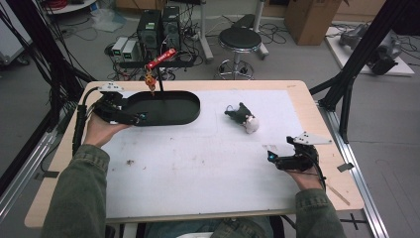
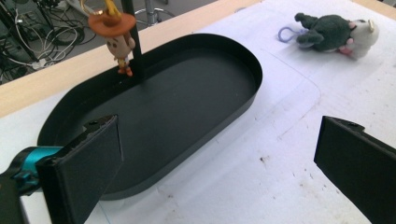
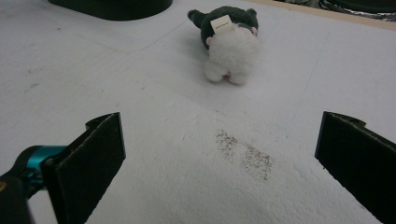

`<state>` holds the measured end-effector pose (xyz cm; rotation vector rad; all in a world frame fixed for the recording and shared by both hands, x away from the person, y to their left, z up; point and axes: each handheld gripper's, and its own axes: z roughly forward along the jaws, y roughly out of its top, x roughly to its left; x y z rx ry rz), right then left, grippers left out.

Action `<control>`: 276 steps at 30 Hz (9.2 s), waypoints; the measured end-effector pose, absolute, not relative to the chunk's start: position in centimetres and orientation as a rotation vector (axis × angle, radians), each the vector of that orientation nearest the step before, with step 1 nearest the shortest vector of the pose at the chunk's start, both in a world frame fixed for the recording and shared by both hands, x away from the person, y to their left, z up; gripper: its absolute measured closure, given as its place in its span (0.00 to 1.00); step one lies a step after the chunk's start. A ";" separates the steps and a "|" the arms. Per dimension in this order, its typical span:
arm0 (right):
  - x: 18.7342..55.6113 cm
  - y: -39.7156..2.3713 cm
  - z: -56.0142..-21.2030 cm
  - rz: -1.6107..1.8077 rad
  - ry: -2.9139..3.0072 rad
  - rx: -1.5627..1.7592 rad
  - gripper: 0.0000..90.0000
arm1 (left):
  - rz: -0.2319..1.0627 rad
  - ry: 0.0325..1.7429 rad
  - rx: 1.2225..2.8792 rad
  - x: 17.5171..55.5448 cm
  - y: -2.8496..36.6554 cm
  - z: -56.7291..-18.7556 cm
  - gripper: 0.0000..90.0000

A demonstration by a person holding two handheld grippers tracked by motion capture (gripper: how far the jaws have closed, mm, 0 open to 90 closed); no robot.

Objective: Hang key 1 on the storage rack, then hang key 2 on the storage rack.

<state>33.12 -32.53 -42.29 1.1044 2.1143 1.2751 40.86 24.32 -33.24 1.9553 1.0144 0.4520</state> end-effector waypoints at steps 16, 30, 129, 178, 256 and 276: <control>33.2 -32.5 -42.3 1.272 2.122 1.104 0.01 | 0.455 1.009 1.989 39.2 24.5 -34.4 0.02; 33.5 -32.3 -42.1 1.275 2.125 1.147 0.01 | 0.501 1.000 1.972 35.8 25.7 -36.6 0.02; 50.1 -21.4 -39.9 0.585 2.568 1.184 0.50 | 0.352 1.115 2.067 29.5 29.2 -45.0 0.02; 47.4 -21.3 -31.7 0.873 2.562 1.075 0.51 | 0.366 1.091 2.051 29.1 29.2 -44.4 0.02; 53.4 -3.2 -24.7 0.877 2.611 0.783 0.50 | 0.375 1.061 1.994 28.8 29.3 -44.2 0.02; 53.3 -0.6 -27.3 0.803 2.556 0.822 0.24 | 0.401 1.034 1.974 28.8 29.2 -44.1 0.02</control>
